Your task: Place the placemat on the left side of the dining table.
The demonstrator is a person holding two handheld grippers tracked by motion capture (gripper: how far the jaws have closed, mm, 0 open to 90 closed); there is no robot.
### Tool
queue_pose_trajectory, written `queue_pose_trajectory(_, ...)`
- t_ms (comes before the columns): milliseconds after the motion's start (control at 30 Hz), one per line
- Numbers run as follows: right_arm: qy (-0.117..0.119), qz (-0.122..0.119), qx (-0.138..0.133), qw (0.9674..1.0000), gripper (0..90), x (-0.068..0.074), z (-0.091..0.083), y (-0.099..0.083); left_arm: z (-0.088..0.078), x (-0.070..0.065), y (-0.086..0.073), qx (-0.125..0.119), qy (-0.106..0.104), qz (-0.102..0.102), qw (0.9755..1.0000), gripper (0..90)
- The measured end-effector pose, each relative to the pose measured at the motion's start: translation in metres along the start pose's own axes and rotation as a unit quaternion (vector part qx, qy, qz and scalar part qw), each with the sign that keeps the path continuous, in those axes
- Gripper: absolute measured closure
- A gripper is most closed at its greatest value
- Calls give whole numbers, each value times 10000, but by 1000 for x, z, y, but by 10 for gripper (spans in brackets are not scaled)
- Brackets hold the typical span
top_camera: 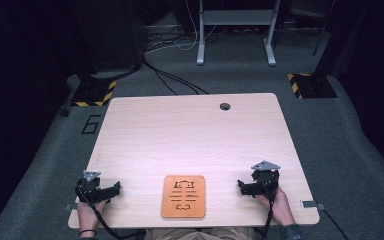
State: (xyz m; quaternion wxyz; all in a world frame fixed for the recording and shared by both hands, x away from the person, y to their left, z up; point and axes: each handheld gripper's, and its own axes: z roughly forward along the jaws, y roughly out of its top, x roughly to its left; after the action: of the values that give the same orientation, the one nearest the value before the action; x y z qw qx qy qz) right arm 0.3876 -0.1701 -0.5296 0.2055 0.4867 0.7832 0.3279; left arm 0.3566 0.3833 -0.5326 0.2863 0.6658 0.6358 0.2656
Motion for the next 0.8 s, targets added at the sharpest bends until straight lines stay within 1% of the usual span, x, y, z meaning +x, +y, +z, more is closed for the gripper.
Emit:
queue_pose_trajectory(67, 22, -35, -13, 10000, 0, -1, -1, -1, 0, 0, 0, -1, 0, -2, 10000, 0)
queue_pose_trajectory(267, 12, -31, -17, 10000, 0, -1, -2, -2, 0, -1, 0, 7, 6, -11, 10000, 0)
queue_pose_trajectory(367, -9, -46, 31, 10000, 1, 0, -2, 0, 0, -1, 1, 17, -4, 6, 10000, 0)
queue_pose_trajectory(467, 168, 99, -4, 9998, 2, -3, -5, 0, 0, -1, 1, 21, 0, 9, 10000, 0)
queue_pose_trajectory(500, 205, 178, -52, 9996, 2, -4, -6, -1, 0, -1, 1, 21, 0, 9, 10000, 0)
queue_pose_trajectory(533, 205, 178, -52, 9996, 2, -4, -6, -1, 0, -1, 1, 18, 0, 5, 10000, 0)
queue_pose_trajectory(567, 268, 264, -99, 9992, 3, -4, -9, -1, 0, -1, 1, 19, 1, 10, 10000, 0)
queue_pose_trajectory(600, 268, 264, -99, 9992, 3, -4, -9, -1, 0, -1, 1, 19, 1, 10, 10000, 0)
queue_pose_trajectory(633, 374, 341, -129, 9986, 4, -1, -13, 0, 0, -1, 1, 12, 1, 6, 10000, 0)
queue_pose_trajectory(667, 374, 341, -129, 9986, 4, -1, -13, 0, 0, -1, 1, 20, 11, 8, 10000, 0)
queue_pose_trajectory(700, 423, 317, -158, 9985, 7, 4, -16, 2, 0, -1, 1, 24, 15, 3, 10000, 0)
queue_pose_trajectory(733, 423, 317, -158, 9985, 7, 4, -16, 2, 0, -1, 1, 24, 15, 3, 10000, 0)
queue_pose_trajectory(800, 467, 271, -175, 9984, 9, 9, -18, 5, 0, -1, 1, 24, 17, 3, 10000, 0)
